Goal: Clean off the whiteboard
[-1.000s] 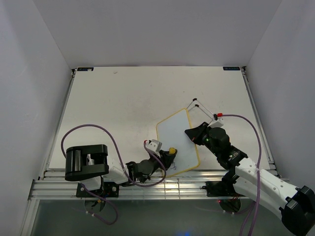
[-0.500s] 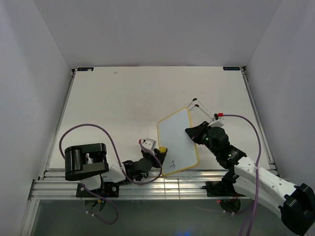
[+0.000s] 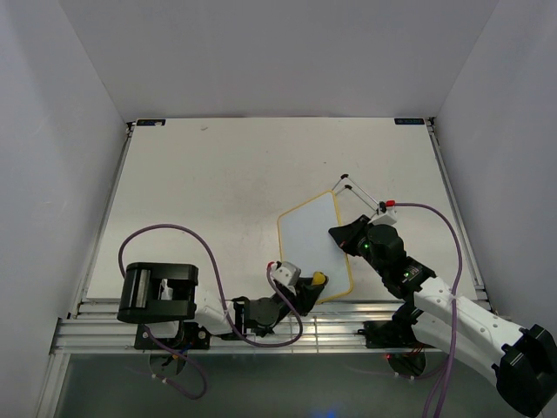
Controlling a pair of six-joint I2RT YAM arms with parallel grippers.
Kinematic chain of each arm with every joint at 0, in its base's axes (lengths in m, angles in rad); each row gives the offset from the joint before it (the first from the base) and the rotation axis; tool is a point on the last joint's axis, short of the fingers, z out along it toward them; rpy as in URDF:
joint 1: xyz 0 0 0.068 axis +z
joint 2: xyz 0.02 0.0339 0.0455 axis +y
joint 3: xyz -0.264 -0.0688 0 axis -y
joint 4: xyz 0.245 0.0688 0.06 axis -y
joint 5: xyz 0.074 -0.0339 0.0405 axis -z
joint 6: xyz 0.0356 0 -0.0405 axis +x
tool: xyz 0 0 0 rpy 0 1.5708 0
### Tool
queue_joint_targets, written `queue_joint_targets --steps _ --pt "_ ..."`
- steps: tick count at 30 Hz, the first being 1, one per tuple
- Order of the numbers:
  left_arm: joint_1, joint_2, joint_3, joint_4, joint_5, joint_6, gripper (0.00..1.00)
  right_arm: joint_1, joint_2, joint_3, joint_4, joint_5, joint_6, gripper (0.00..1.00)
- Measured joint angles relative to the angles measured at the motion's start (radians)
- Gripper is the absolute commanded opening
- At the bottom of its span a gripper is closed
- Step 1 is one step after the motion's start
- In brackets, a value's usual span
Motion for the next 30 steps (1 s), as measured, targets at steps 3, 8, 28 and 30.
queue_joint_targets --steps 3,8,28,30 --pt "-0.005 0.002 0.0 0.002 -0.018 -0.009 0.08 0.0 0.0 0.0 0.0 0.0 0.001 0.08" --pt "0.018 -0.031 -0.011 -0.056 -0.013 -0.097 0.08 0.001 -0.001 0.0 0.001 0.006 0.005 0.08" --pt "0.044 -0.01 -0.077 -0.221 -0.205 -0.521 0.07 -0.006 0.0 0.002 0.002 0.025 0.006 0.08" --pt "0.043 -0.01 -0.077 -0.266 -0.232 -0.552 0.07 -0.006 0.0 0.002 0.003 0.025 0.006 0.08"
